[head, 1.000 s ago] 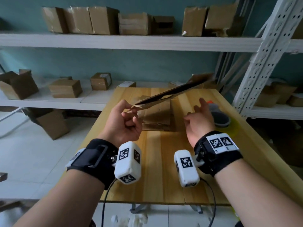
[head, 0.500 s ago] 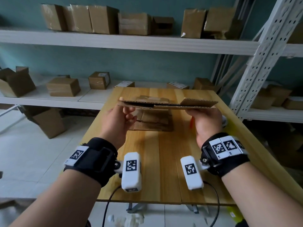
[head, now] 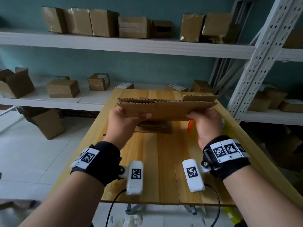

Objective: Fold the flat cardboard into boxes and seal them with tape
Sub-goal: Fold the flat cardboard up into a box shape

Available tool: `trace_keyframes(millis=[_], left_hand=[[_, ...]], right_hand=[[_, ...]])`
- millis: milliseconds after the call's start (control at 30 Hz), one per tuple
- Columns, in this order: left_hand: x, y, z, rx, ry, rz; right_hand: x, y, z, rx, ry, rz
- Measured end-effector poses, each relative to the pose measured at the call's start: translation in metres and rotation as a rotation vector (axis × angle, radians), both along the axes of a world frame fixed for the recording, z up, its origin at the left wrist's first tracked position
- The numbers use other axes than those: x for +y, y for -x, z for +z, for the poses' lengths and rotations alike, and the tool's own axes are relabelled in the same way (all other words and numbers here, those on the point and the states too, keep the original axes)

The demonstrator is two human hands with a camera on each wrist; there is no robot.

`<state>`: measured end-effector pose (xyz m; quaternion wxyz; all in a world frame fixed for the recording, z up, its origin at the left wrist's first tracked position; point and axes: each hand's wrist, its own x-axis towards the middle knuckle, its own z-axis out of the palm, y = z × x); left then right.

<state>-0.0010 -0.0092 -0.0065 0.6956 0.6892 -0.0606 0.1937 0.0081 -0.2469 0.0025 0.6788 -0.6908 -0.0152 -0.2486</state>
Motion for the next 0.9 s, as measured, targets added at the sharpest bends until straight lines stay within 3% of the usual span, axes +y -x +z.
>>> trace_keyframes(millis=[233, 400, 567, 900], left_hand=[[0.006, 0.001, -0.003, -0.051, -0.075, 0.027], [0.012, 0.004, -0.001, -0.007, -0.124, 0.028], [0.013, 0.007, -0.002, 0.051, -0.177, 0.042], [0.002, 0.005, -0.002, 0.045, -0.004, 0.097]], right_hand=[[-0.001, 0.008, -0.003, -0.041, 0.185, 0.020], [-0.004, 0.017, -0.002, 0.011, 0.208, 0.171], [0.003, 0.017, -0.002, 0.042, 0.184, 0.136], [0.015, 0.009, -0.006, 0.107, 0.139, 0.046]])
